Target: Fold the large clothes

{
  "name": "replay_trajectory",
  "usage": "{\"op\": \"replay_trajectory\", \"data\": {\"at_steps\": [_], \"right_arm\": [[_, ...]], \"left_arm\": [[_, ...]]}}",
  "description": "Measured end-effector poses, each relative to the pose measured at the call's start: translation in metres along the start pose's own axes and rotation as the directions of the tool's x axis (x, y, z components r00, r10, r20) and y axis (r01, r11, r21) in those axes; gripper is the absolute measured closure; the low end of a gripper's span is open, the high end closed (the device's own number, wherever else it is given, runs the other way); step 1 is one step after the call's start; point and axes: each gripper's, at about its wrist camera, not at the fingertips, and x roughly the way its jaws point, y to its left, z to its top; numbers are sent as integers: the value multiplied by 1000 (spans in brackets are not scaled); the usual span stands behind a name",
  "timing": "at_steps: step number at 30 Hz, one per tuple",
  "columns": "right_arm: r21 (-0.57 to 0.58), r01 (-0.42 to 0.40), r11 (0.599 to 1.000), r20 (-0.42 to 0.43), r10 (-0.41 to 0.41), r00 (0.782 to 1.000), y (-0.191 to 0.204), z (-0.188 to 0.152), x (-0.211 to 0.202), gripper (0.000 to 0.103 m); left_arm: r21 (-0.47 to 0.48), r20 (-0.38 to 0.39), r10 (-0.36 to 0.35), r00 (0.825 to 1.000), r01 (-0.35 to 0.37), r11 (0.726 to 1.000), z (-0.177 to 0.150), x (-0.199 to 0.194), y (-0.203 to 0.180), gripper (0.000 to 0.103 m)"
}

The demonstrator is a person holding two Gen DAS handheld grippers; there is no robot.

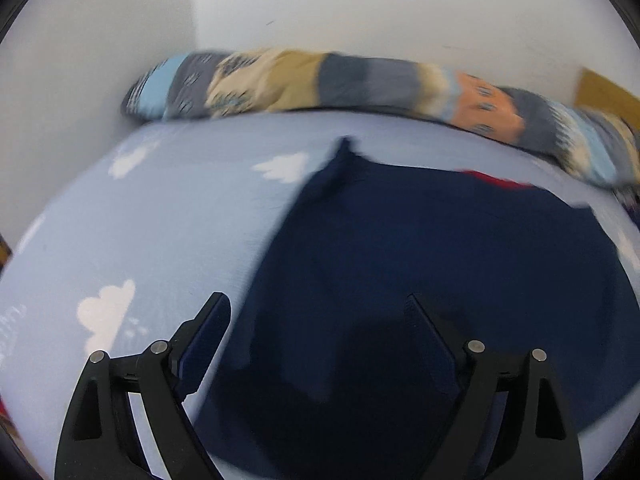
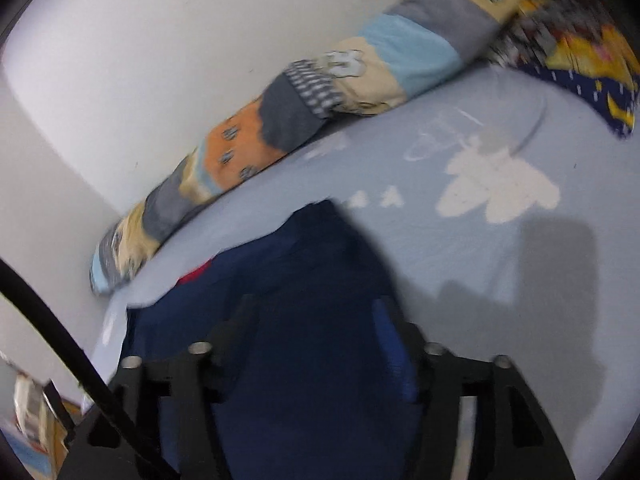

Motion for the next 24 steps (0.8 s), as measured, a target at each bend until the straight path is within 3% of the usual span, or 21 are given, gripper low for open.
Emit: {"op": "replay_trajectory", "data": {"at_steps": [3,6,10,15,17,22,24], "right_arm": [[-93,1,996,-76,-8,997,41,-30,-18,25],[-240,77,968,-169,-120,978,69,-71,-23,23],[-361,110,926,-214,-197,957,81,-109,-24,23],[-185,67,980,-288,-119,950,50,-124,-27,25],[-132,47,990,-283,-83,955,43,-120,-28,25],[-70,76,995,-333,-95,938,33,-120,-11,24],[-47,78,996,-326,-89,941,34,-117,-11,24]], "left_arm": [[50,-24,-41,999,43,998,-17,-28,-36,10],[94,-74,-104,992,111,989,-35,-45,-63,9],[38,-111,-109,988,113,993,-60,-44,-71,9],[59,-67,-36,997,40,997,-66,-35,-71,9],[57,-99,-31,995,37,998,-65,-27,-68,9],[35,-188,-50,981,58,998,-67,-11,-64,9],[45,-195,-42,980,52,998,-67,-9,-65,7]]}}
